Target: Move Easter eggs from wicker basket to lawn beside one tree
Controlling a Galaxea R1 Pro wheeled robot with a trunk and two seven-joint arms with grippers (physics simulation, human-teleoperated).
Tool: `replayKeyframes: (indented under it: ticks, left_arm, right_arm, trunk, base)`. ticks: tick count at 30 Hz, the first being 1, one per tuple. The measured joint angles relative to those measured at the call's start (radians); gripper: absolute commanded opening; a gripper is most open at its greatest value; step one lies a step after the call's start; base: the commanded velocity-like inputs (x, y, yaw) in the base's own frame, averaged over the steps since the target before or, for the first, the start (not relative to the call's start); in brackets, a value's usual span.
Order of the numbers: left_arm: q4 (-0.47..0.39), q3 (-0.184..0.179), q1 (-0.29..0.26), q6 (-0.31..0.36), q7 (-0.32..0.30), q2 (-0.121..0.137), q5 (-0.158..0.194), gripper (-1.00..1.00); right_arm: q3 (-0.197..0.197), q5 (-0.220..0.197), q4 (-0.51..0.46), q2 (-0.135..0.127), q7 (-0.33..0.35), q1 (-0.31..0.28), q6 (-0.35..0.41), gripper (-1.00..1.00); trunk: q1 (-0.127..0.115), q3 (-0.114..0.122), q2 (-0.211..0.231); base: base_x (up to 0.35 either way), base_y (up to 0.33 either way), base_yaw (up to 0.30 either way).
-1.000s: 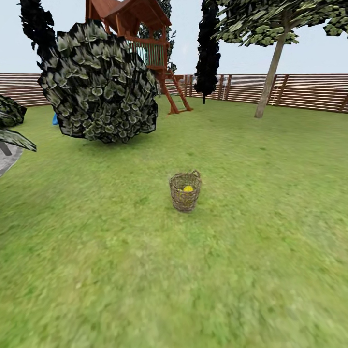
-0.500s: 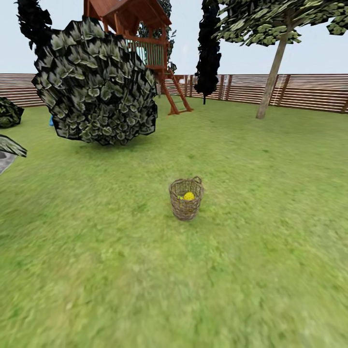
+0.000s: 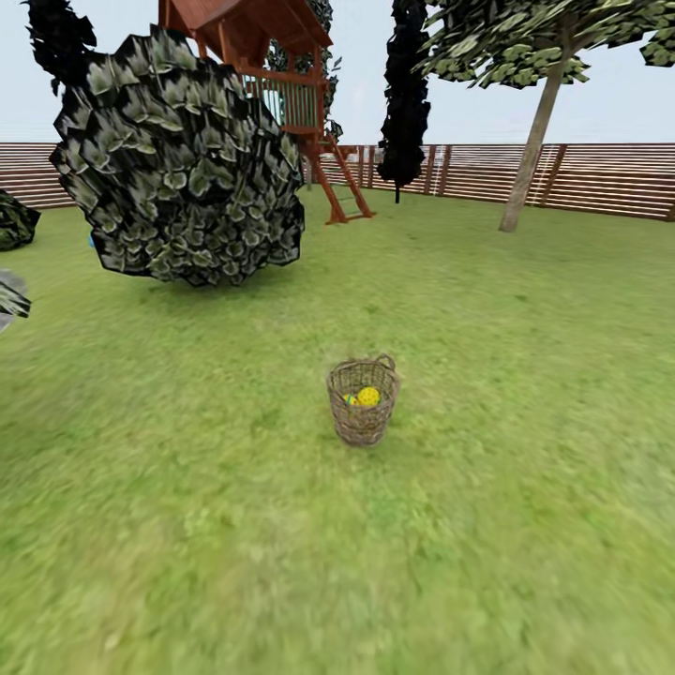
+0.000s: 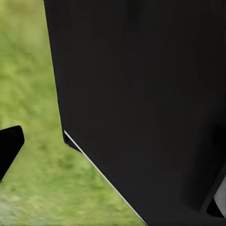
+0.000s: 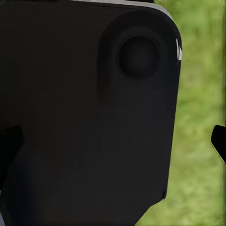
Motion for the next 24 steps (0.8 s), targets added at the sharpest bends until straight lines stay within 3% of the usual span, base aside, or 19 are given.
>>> replayKeyframes:
  ticks: [11,24]
  left_arm:
    - [0.0,0.0,0.0,0.0,0.0,0.0,0.0,1.0]
    - [0.0,0.0,0.0,0.0,0.0,0.0,0.0,1.0]
  right_arm:
    - [0.0,0.001,0.0,-0.002,0.0,0.0,0.0,1.0]
    - [0.0,0.0,0.0,-0.002,0.0,0.0,0.0,1.0]
  trunk:
    - [0.0,0.0,0.0]
    - [0.0,0.0,0.0]
  base:
    - [0.34,0.0,-0.184]
    - [0.34,0.0,-0.014]
